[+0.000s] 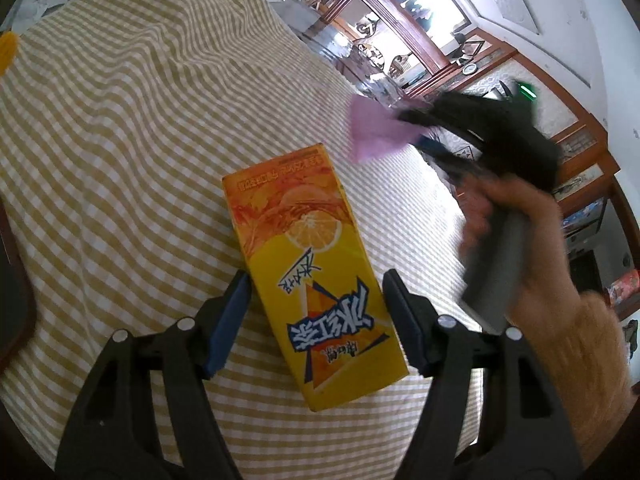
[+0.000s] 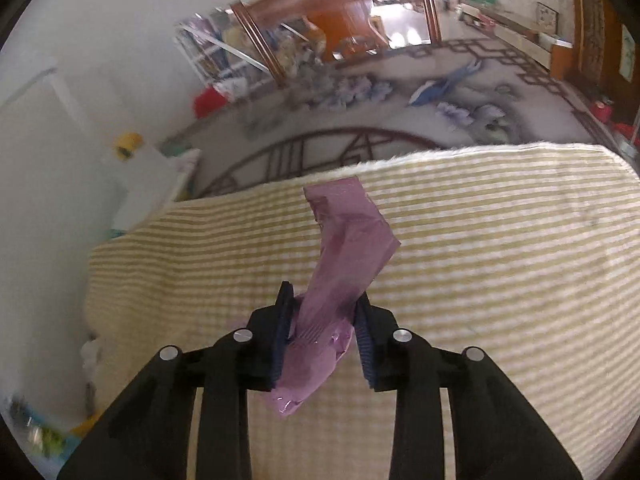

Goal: Collect trash
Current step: 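Lift the drink carton and pink bag and carry them toward the red bucket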

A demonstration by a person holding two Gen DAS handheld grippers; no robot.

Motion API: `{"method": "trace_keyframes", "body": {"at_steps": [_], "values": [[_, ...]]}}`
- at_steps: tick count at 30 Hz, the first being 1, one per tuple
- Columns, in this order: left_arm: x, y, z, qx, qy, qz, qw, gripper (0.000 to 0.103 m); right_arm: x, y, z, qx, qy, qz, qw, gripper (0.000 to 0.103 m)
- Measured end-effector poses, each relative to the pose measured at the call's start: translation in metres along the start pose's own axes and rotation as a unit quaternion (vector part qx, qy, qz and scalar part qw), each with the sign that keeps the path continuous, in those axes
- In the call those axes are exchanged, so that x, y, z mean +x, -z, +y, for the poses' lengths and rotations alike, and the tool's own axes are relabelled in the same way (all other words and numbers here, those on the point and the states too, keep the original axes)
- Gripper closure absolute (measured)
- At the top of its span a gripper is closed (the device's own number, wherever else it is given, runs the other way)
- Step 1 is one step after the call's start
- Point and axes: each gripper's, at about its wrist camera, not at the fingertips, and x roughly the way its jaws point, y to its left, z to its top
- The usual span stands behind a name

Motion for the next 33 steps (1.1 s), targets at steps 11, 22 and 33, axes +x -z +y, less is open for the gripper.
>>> {"method": "trace_keyframes", "body": {"at_steps": [11,22,33], "values": [[0.004,0.005,0.0,0.006,-0.004,-0.004,1.0,0.031,-0.157,0.117,-0.092,-0.023,0.003,-0.016,1.0,0.074],[-0.003,0.015,-0.035,0.059,-0.077,-0.034,0.9947,0.038,-0.218,0.19,-0.137,-0.013,0.043,-0.07,0.997,0.074],[-0.016,0.056,-0.136,0.157,-0.064,-0.04,0.9847,0.085,-0.285,0.201,-0.176,0.026,0.044,-0.139,0.989,0.073]]}}
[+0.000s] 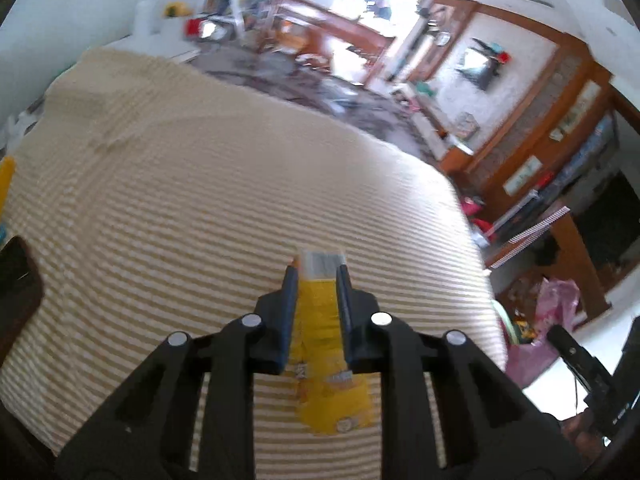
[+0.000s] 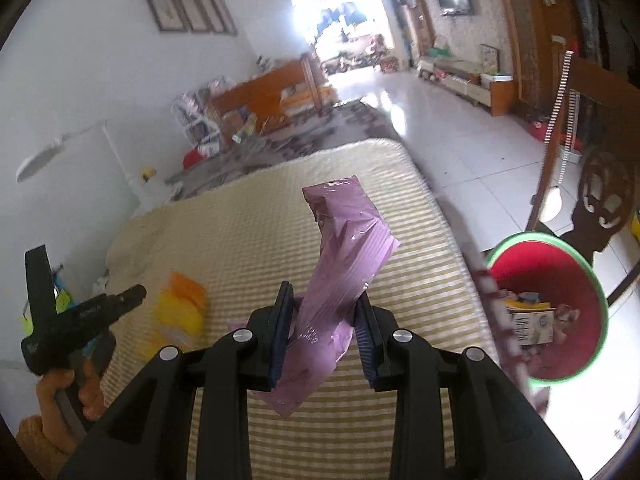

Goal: Collect trash
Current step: 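Lift the drink carton and pink bag and carry them toward the red bucket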

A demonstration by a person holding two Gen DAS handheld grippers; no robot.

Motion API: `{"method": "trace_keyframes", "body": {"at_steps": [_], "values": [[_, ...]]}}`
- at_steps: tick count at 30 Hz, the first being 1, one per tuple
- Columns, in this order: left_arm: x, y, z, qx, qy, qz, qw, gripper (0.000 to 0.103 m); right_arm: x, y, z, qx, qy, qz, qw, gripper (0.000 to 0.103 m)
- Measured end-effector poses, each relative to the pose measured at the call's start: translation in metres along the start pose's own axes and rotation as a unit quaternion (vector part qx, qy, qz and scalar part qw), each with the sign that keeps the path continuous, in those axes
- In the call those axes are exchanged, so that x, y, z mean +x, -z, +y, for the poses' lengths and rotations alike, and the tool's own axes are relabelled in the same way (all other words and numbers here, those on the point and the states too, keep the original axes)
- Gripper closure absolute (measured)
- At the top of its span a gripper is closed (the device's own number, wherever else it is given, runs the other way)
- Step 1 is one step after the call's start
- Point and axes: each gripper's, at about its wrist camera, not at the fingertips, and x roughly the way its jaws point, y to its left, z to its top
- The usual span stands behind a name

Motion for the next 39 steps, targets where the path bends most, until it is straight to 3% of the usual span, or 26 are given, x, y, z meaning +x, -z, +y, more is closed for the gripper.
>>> {"method": "trace_keyframes", "body": {"at_steps": [4,6,10,15,20,21,25,32,39], "values": [[0.0,0.003,-0.034,0.047,0.004,0.002,0.9989,0.082,-0.015,0.0,-0.017,0.016,0.008,-0.011,1.0,0.073],[0.005,0.008,-0.04,0.054,-0.006,0.013,0.9984,0.045,-0.02,0.001,-0.026,0.029,0.007,-0.013,0.999,0.073],[0.026,0.02,-0.054,0.081,-0.016,0.048,0.9954,0.038,-0.02,0.001,-0.036,0.054,-0.005,-0.008,0.999,0.073],[0.063,0.037,-0.067,0.122,-0.069,0.087,0.9863,0.024,-0.022,0.003,-0.03,0.045,-0.01,-0.011,0.999,0.073],[0.089,0.049,-0.06,0.116,-0.095,0.118,0.9818,0.024,-0.021,0.004,-0.037,0.059,-0.019,-0.006,0.998,0.072],[0.09,0.05,-0.06,0.115,-0.093,0.118,0.9819,0.04,-0.021,0.004,-0.038,0.062,-0.021,-0.005,0.998,0.072],[0.078,0.05,-0.063,0.114,-0.07,0.097,0.9862,0.041,-0.021,0.004,-0.043,0.071,-0.03,-0.007,0.997,0.072],[0.031,0.041,-0.113,0.166,-0.022,0.024,0.9856,0.041,-0.029,-0.001,-0.054,0.085,-0.039,-0.021,0.995,0.072],[0.017,0.036,-0.162,0.188,0.049,0.014,0.9808,0.041,-0.054,-0.011,-0.091,0.112,0.0,-0.06,0.992,0.072]]}}
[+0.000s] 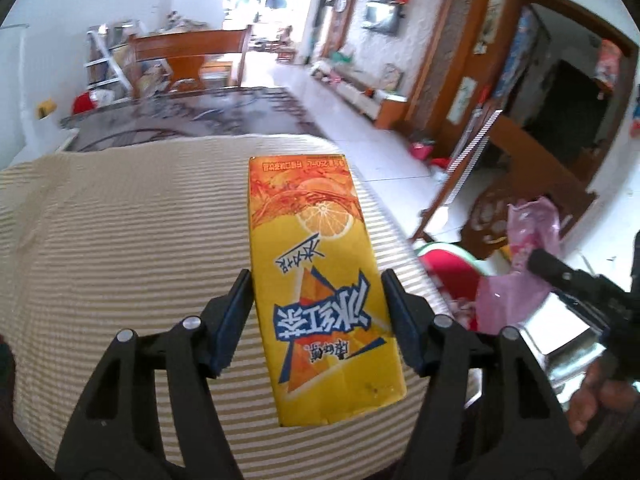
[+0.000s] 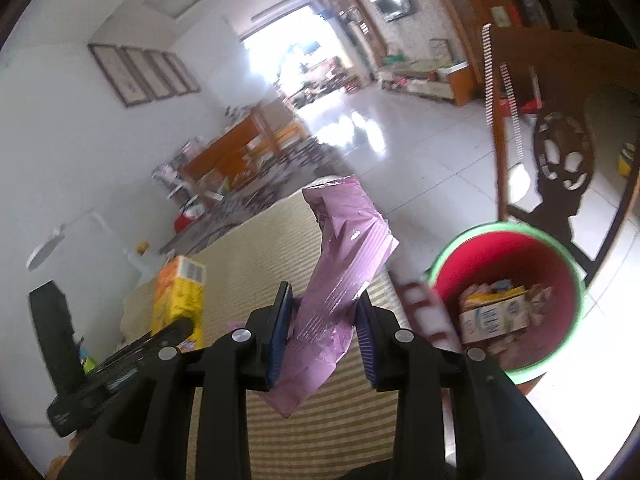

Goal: Collect trash
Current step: 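Lift the drink carton and pink bag and carry them toward the red bucket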

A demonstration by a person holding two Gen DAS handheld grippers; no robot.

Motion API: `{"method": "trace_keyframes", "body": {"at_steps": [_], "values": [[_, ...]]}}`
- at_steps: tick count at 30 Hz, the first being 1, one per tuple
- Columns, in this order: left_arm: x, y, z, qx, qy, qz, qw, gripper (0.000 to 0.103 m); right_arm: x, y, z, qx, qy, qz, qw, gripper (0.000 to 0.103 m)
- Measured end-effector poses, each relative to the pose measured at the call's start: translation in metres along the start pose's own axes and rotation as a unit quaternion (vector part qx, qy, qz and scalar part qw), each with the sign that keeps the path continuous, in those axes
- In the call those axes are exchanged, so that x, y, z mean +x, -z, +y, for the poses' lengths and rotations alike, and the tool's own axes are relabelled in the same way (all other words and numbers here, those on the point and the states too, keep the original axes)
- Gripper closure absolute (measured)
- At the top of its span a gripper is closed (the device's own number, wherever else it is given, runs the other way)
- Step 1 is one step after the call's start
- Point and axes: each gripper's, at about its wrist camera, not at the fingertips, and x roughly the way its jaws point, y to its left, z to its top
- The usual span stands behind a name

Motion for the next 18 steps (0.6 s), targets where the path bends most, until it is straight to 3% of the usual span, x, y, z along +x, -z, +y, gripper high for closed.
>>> {"method": "trace_keyframes", "body": {"at_steps": [8,18], "values": [[0.02,-0.014,-0.052,0.031,0.058,0.01,0.9978,0.041,-0.021,-0.011,-0.054,0.04,0.061,-0.034,0.997,0.072],[0.042,-0.012,-0.089,0.061,0.087,0.031,0.9939,0.041,-0.026,-0.01,-0.094,0.072,0.098,-0.035,0.992,0.072]]}}
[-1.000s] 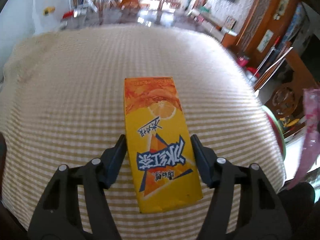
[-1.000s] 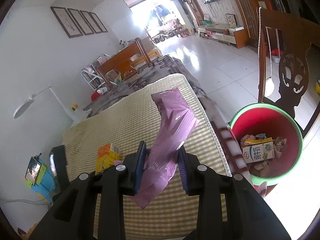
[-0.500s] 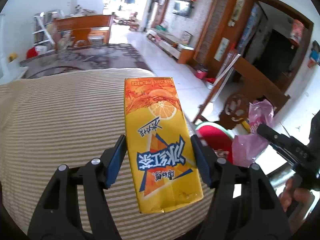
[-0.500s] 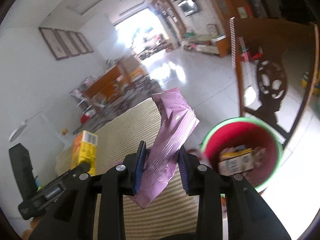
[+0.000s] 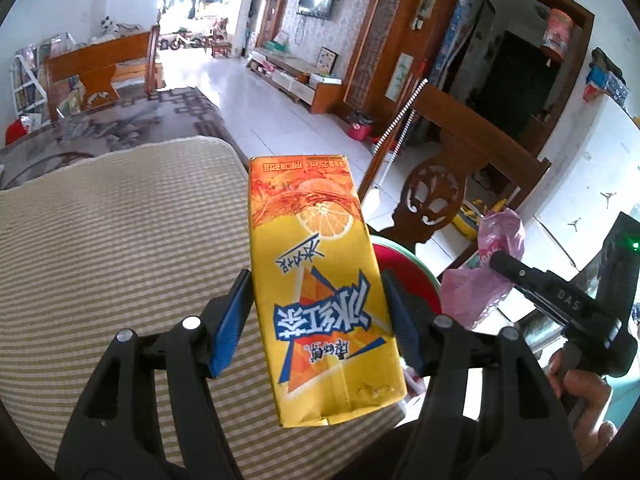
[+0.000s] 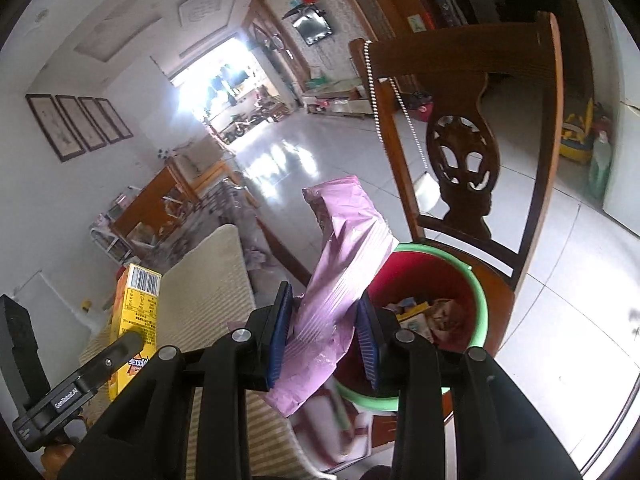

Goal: Collect trash
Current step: 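Lift the drink carton and pink bag and carry them toward the red bucket, then open both tools over the red bucket to drop carton and bag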

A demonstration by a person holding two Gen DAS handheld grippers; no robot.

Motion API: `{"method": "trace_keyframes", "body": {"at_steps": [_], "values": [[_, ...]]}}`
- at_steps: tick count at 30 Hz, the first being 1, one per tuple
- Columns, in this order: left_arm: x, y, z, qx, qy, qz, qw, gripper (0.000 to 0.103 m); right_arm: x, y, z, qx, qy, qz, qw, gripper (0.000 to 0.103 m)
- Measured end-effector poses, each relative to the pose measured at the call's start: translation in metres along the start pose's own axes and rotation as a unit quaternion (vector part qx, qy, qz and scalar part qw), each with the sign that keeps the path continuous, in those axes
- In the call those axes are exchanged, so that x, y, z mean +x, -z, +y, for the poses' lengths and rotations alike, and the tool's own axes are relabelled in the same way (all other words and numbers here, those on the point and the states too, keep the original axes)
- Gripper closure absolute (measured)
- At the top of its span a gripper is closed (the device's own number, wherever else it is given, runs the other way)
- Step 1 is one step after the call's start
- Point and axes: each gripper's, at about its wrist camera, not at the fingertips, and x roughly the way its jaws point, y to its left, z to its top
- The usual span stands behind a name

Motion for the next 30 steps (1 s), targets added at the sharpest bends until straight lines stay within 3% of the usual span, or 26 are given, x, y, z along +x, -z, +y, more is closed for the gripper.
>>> {"method": "trace_keyframes", "body": {"at_steps": [15,30], "values": [[0.06,-0.004,-0.028,0.037,0.033,0.06,0.997,0.041,0.008,0.002,-0.018,0.013,0.026,0.009,1.0,0.071],[0.085,-0.003,-0.04,0.04,0.069,0.086,0.9931,0.041,0.019,0.004,-0.026,0.02,0.049,0.011,0.999,0.071]]}}
